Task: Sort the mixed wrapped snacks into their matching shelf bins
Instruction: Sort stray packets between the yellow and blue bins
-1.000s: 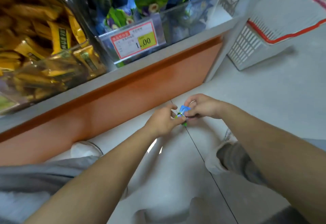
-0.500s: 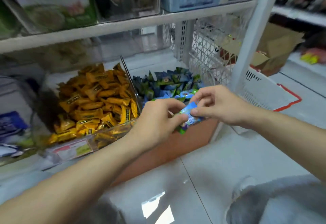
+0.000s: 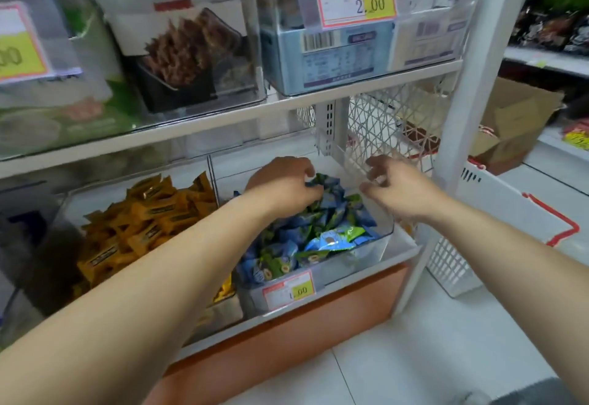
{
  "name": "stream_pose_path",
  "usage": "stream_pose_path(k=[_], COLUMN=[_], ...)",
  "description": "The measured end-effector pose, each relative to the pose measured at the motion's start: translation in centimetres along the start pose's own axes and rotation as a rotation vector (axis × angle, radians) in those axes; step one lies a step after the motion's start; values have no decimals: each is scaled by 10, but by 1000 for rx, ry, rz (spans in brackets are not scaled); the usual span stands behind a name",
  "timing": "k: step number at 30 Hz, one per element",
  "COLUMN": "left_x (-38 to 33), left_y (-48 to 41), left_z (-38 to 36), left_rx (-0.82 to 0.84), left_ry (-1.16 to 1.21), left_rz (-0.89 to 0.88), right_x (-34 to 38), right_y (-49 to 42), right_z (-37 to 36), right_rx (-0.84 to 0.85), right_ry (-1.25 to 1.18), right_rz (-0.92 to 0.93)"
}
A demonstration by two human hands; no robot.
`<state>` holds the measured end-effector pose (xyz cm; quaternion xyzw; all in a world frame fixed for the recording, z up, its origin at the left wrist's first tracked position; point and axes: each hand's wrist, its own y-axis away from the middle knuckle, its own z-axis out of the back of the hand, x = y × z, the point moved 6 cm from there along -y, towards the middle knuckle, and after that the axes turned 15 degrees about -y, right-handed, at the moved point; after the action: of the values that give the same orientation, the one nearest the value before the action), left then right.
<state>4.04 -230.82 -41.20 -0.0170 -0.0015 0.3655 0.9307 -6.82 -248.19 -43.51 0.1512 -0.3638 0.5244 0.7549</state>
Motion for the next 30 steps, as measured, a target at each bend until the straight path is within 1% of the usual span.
stream_pose_path(k=[1, 3, 4, 6, 8, 9, 12, 14, 17, 18, 20, 21, 22, 23, 24, 25, 26, 27, 28, 29, 30], left_x=[-10, -29, -35, -35, -23, -15, 17, 42, 62, 63, 61, 57, 48, 35, 20, 3, -12, -26, -38, -46, -48], left_y=[-15, -41, -52, -70, -79, -82, -85, -88, -90, -90, -91, -92, -92, -91, -88, -84, -77, -68, -56, -44, -36], left_z=[-7, -25, -36, -60, -79, -85, -84, -75, -68, -65, -53, -47, -41, -37, -36, -37, -42, -50, -59, -69, -80], left_rx=[31, 84, 135, 274, 381, 393, 354, 336, 367, 364, 305, 243, 174, 121, 102, 130, 210, 334, 474, 598, 659], left_ry=[43, 34, 34, 24, -80, -146, -260, -264, -216, -256, -429, -497, -514, -465, -355, -194, -26, 114, 199, 218, 182], left_rz=[-49, -157, -196, -205, -224, -248, -292, -249, -195, -188, -158, -156, -179, -228, -286, -336, -368, -391, -421, -451, -477], right_x=[-5, -12, -15, -18, -20, -20, -22, -24, -24, -24, -23, -23, -22, -22, -21, -21, -21, -21, -21, -22, -22], right_y=[-2, -5, -6, -7, -8, -7, -5, -4, -3, -2, -1, 0, 0, 0, 1, 1, 2, 2, 2, 2, 1], right_z=[-7, -23, -28, -30, -30, -31, -32, -33, -33, -33, -33, -33, -33, -33, -33, -33, -33, -33, -32, -32, -32], right_rx=[28, 67, 61, 6, -34, -36, -40, -54, -71, -71, -65, -64, -64, -64, -63, -60, -57, -53, -50, -45, -35], right_ry=[-51, -135, -150, -145, -107, -94, -112, -111, -108, -113, -120, -122, -124, -127, -130, -135, -142, -151, -156, -154, -149], right_rz=[-27, -41, -26, 14, 60, 88, 134, 145, 148, 144, 139, 135, 130, 126, 122, 117, 111, 105, 101, 101, 104])
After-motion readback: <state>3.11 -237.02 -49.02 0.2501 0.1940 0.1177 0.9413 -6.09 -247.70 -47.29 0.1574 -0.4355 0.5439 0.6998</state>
